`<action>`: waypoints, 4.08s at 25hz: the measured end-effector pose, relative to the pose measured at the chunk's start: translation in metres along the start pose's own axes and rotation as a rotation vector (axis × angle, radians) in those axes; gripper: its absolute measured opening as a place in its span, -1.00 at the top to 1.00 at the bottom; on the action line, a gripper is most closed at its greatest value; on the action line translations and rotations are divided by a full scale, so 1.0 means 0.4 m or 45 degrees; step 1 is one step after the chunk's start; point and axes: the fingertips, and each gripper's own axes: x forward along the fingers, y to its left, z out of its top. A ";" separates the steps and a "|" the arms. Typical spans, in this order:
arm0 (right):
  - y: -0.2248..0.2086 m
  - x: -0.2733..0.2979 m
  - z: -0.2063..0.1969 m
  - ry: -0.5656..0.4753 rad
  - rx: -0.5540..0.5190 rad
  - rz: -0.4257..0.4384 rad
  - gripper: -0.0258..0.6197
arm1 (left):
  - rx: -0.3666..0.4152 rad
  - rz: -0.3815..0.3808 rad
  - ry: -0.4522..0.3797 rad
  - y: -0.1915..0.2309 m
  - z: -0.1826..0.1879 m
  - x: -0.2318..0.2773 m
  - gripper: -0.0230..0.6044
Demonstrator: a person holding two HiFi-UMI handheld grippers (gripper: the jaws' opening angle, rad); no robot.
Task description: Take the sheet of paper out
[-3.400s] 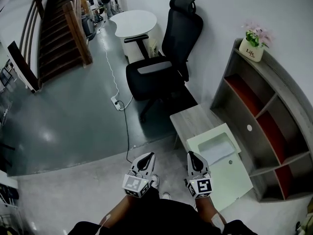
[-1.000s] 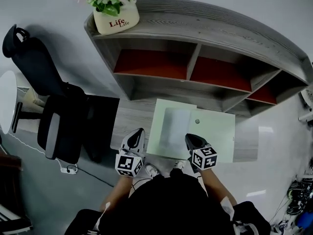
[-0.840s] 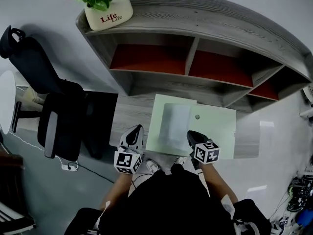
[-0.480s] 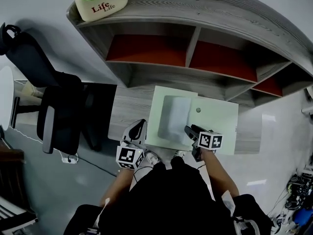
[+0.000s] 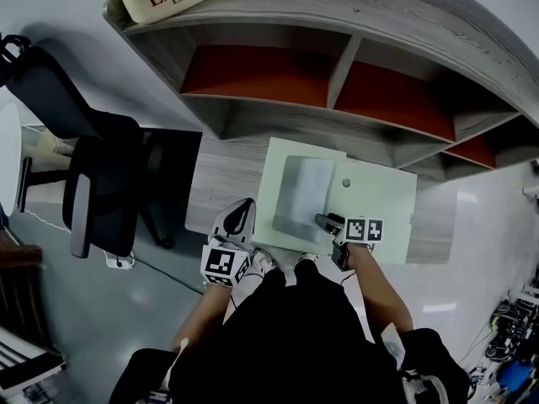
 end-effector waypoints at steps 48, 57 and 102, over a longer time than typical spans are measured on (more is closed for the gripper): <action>-0.073 0.001 0.021 0.046 0.029 -0.169 0.85 | -0.054 0.024 0.016 -0.031 -0.039 -0.003 0.90; -0.114 -0.092 0.031 -0.050 -0.042 -0.299 0.85 | -0.043 -0.051 -0.003 -0.088 -0.026 0.018 0.90; 0.137 -0.613 0.116 -1.032 -0.990 -0.822 0.85 | 0.055 -0.338 -0.069 -0.312 0.059 0.058 0.90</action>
